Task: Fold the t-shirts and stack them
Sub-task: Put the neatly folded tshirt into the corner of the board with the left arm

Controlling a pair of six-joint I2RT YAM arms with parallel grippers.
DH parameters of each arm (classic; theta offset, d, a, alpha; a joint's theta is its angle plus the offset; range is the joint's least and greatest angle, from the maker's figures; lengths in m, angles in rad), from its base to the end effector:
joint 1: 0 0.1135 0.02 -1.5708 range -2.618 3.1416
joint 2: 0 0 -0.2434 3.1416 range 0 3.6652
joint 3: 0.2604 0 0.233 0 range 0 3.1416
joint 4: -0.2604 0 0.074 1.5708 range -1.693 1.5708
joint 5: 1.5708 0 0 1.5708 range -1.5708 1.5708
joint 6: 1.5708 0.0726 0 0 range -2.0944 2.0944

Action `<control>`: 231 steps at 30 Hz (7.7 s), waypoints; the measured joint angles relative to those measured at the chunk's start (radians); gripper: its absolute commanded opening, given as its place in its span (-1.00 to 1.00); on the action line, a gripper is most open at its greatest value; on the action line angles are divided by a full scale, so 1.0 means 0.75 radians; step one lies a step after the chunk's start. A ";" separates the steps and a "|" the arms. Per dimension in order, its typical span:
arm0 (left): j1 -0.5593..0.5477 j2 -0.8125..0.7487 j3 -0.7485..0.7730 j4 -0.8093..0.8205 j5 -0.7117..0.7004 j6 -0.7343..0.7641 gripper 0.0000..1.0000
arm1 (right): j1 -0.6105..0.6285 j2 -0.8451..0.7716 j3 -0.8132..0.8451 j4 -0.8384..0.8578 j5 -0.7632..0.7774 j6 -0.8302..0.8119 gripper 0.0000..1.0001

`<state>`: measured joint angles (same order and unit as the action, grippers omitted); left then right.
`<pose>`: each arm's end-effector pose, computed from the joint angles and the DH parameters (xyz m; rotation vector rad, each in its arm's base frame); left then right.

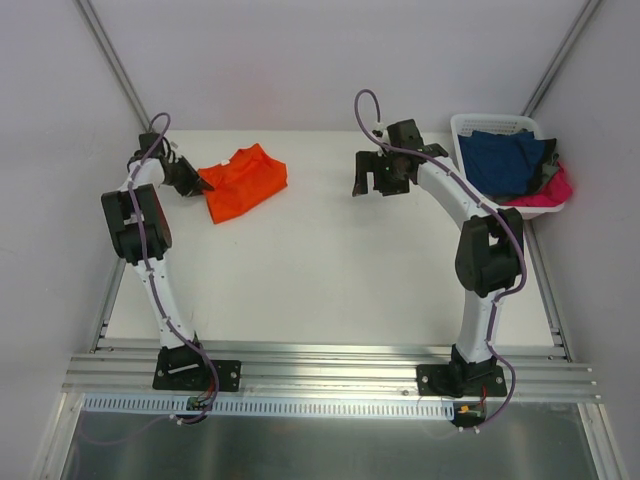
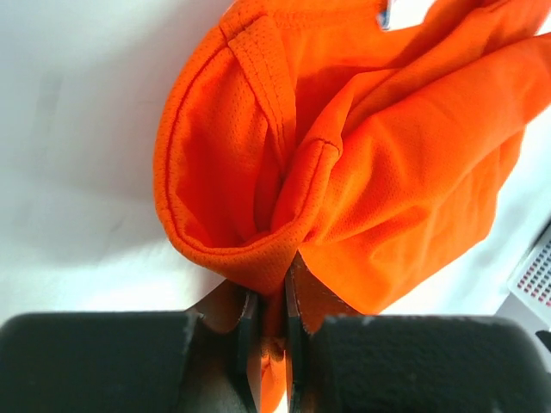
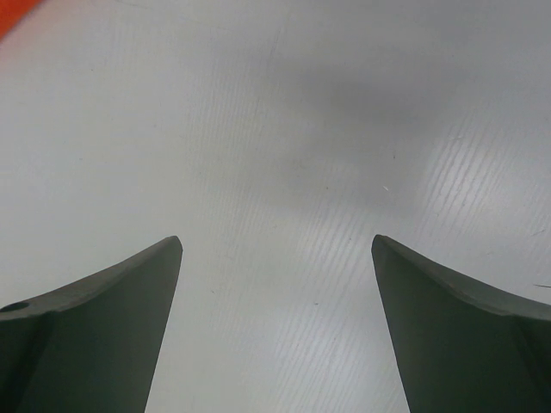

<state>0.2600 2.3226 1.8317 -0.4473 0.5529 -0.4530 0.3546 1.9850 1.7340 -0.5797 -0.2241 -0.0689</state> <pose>0.4866 0.0900 0.1286 -0.6446 2.3854 -0.7724 0.4151 0.1709 0.2316 -0.6094 2.3344 0.4016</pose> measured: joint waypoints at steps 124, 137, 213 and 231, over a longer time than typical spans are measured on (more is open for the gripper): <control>0.050 0.334 0.769 -1.107 -0.633 0.760 0.57 | -0.109 -0.090 -0.083 0.124 -0.148 0.177 0.94; 0.072 0.334 0.779 -1.126 -0.637 0.764 0.98 | -0.049 -0.097 -0.083 0.124 -0.125 0.148 0.94; 0.137 0.091 0.284 -1.036 -0.756 0.764 0.69 | -0.146 -0.111 -0.084 0.085 -0.120 0.111 0.93; 0.013 0.159 0.420 -1.013 -0.749 0.740 0.72 | -0.141 -0.005 0.285 -0.332 0.156 -0.056 0.94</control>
<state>0.2699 2.4416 2.1468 -1.2068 -0.0086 0.1017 0.2485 1.9816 1.9480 -0.8284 -0.1070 -0.1108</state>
